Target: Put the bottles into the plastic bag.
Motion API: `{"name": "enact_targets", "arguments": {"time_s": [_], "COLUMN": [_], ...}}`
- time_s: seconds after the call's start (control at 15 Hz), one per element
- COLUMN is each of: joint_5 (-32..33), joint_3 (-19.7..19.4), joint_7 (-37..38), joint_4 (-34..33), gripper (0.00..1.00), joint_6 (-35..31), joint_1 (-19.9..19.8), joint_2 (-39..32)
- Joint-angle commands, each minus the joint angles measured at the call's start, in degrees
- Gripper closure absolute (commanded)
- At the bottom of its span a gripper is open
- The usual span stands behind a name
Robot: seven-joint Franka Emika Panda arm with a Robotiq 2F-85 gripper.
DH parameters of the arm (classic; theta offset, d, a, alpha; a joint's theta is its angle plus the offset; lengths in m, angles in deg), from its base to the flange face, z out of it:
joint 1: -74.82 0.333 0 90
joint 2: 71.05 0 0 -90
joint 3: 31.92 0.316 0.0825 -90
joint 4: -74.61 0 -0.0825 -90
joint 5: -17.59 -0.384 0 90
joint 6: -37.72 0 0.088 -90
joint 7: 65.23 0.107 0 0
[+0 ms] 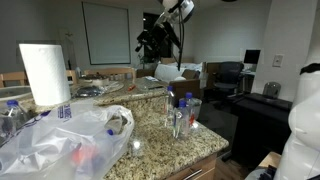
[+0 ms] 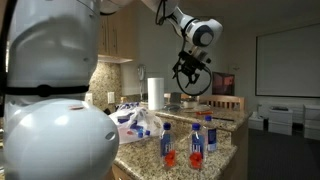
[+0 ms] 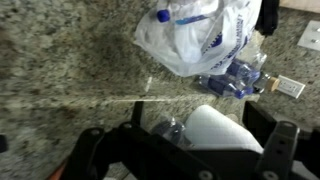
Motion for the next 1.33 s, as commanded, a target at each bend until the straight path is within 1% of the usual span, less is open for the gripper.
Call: {"name": "enact_targets", "arguments": {"time_s": [0.0,0.2,0.33,0.47,0.6,0.67,0.87,0.93,1.0,1.13,1.27], "joint_5": [6.51,14.43,20.24,26.73,33.78,37.38,47.07,48.93,49.79,49.06,45.25], "joint_3": [-1.79,-1.89,-1.72,-1.76,-2.02,-2.21,-2.47,-2.35,-2.14,-1.7,-1.15], "joint_7": [2.73,7.18,11.85,18.16,25.36,29.23,40.36,42.64,43.9,44.15,41.6], "joint_4": [6.24,9.2,11.95,14.76,16.55,17.05,17.11,16.95,16.62,16.08,15.52], "gripper": [0.0,0.0,0.0,0.0,0.0,0.0,0.0,0.17,0.26,0.4,0.54], "joint_6": [-8.36,-16.43,-21.26,-24.53,-25.48,-24.92,-21.11,-19.92,-18.64,-17.48,-17.38], "joint_1": [-1.12,-0.49,-0.17,0.24,0.64,0.82,1.45,1.53,1.58,1.7,1.59], "joint_2": [3.76,2.39,1.4,0.98,0.55,0.29,-0.17,-0.41,-0.79,-1.67,-2.72]}}
